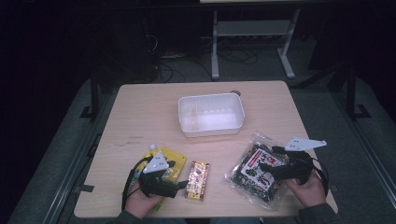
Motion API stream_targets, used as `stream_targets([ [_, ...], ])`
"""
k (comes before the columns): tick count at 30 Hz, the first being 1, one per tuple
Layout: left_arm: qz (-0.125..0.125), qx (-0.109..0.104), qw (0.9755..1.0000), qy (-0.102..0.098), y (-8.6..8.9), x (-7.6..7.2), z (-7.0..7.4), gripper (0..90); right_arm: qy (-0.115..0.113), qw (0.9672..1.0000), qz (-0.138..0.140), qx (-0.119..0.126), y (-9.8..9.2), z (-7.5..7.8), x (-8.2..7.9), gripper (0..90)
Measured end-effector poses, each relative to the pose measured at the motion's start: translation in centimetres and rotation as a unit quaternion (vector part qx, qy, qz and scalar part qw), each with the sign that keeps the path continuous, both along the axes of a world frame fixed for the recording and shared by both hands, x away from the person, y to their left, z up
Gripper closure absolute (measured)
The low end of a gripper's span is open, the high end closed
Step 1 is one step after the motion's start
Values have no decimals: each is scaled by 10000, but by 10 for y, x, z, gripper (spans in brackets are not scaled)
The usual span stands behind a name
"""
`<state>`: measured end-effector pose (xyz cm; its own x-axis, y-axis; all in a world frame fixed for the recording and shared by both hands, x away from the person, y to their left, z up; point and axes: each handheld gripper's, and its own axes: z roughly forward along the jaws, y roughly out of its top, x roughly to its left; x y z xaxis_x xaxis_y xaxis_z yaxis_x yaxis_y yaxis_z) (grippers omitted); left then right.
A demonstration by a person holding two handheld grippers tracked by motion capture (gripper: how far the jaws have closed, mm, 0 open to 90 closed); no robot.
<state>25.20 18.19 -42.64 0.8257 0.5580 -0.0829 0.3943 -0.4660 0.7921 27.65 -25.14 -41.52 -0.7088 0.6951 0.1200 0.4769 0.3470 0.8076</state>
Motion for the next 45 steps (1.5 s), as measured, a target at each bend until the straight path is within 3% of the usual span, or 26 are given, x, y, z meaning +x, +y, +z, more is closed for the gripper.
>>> stream_targets([
  [8, -121, -33, 9999, 6, -10, 0, 7, 177, 22, 9999, -138, -50, -6, 10, 7, 151],
  [14, -291, -51, 9996, -6, -26, 4, 15, 190, 164, 9995, -257, -130, -13, 20, 20, 178],
  [26, -712, 38, 9974, 90, -78, 14, 19, 216, 439, 9968, -629, -226, -39, 29, 40, 231],
  [27, -753, 32, 9971, 109, -85, 16, 19, 218, 551, 9955, -709, -305, -42, 27, 44, 232],
  [33, -878, 148, 9958, 201, -108, 22, 19, 229, 736, 9923, -842, -527, -51, 20, 51, 255],
  [39, -938, 145, 9950, 308, -126, 27, 16, 285, 974, 9881, -1037, -585, -64, 13, 55, 287],
  [45, -973, 283, 9935, 510, -146, 34, 9, 316, 1176, 9827, -1217, -752, -78, 5, 54, 326],
])
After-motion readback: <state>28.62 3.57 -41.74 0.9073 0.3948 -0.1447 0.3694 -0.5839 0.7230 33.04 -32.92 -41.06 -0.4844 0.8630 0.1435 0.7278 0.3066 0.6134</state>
